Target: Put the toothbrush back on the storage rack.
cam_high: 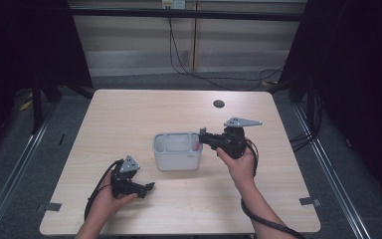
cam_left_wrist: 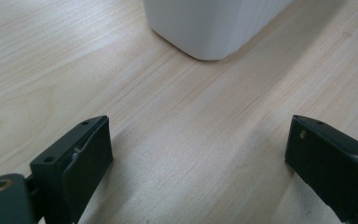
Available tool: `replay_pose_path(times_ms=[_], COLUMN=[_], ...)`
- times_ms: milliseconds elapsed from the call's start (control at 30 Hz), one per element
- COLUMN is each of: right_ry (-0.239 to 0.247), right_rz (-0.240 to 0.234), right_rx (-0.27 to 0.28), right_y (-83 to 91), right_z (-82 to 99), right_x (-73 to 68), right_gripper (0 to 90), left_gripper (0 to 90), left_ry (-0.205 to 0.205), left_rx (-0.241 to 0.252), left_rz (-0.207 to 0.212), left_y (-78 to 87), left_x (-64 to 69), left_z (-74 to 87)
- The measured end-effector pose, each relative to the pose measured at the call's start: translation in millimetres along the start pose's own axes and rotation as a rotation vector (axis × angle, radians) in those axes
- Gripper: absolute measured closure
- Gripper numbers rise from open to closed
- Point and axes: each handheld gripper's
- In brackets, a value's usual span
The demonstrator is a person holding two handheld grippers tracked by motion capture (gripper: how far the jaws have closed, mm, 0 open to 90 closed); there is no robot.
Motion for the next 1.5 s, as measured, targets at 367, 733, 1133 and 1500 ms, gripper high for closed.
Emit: replay_pose_path(times_ms=[367, 733, 1133, 1500], right_ry=[0.016, 0.028, 0.044, 0.069], right_rz=[0.019, 0.039, 0.079, 0.101], right_rx=[-0.013, -0.010, -0.037, -0.059], right_y=[1.3, 3.1, 9.8, 23.8], right_z=[1.2, -0.1, 0.6, 3.3], right_x=[0.9, 2.2, 5.8, 13.4], right_gripper=[68.4, 60.6, 40.7, 29.2], left_gripper=[6.8, 6.8, 6.8, 6.8], left_ry=[-0.001, -0.001, 0.000, 0.000], left_rx=[-0.001, 0.000, 0.000, 0.000], left_rz=[0.000, 0.000, 0.000, 0.000], left_y=[0.1, 0.0, 0.0, 0.0], left_x=[-0.1, 0.0, 0.0, 0.0], left_z=[0.0, 0.0, 0.0, 0.0])
Point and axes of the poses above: each handheld gripper's, and its own axes: y roughly backward along the jaws, z roughly out of its underside, x roughly to its right, and after that the axes turned 2 degrees about x, right-handed
